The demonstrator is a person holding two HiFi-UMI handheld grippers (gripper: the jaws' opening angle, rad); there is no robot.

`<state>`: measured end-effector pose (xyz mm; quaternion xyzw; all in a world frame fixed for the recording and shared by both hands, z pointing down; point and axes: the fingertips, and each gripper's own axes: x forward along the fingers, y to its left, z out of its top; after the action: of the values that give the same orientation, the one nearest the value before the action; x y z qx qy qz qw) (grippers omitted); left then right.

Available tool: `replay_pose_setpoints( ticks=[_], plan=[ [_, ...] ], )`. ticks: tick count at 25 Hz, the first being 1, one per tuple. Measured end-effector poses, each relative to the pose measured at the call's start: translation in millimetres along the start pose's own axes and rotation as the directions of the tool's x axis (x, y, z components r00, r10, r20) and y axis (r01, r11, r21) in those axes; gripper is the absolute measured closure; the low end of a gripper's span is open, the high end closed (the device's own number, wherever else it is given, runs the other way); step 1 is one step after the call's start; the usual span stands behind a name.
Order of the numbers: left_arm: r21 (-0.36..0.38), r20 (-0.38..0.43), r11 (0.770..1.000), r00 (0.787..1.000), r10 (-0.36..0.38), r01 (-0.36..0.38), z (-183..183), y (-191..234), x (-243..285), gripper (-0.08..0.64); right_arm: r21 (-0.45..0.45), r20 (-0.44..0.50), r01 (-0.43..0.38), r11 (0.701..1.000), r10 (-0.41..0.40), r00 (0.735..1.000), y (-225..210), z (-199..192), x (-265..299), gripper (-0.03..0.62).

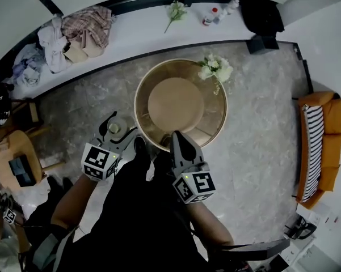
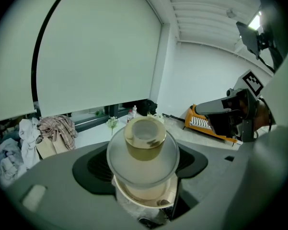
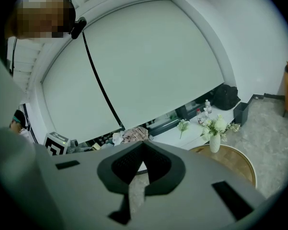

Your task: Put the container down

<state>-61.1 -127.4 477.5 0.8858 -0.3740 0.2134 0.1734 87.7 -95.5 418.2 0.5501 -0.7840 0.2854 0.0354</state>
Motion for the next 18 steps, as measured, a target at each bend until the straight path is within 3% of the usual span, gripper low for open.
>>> replay_pose_setpoints(
  ticks=[4, 8, 13, 18],
  plan=[
    [0.000, -0.026, 0.999, 0.998, 0.053, -0.053, -18.3, 16.5, 43.5, 0.218, 0.048, 0.003, -0.001, 0.999, 0.001, 1.000, -32.9, -8.1, 30.6, 0.585],
    [-0.022, -0.078, 0.994, 0.991, 0.110, -0.112, -44.2, 35.6, 88.2, 0.218, 0.039, -0.023, -0.017, 0.999, 0.017, 1.000, -60.4, -17.3, 63.2, 0.586],
    [-0.001, -0.112, 0.993, 0.987, 0.115, -0.116, -69.6, 52.4, 134.6, 0.218, -0.032, -0.064, -0.043, 0.999, 0.041, 0.997, -83.2, -32.6, 95.5, 0.586],
    [0.024, -0.119, 0.993, 0.986, 0.115, -0.113, -88.8, 63.7, 172.0, 0.218, -0.040, -0.083, -0.038, 0.998, 0.035, 0.996, -100.1, -38.8, 116.4, 0.586]
  ],
)
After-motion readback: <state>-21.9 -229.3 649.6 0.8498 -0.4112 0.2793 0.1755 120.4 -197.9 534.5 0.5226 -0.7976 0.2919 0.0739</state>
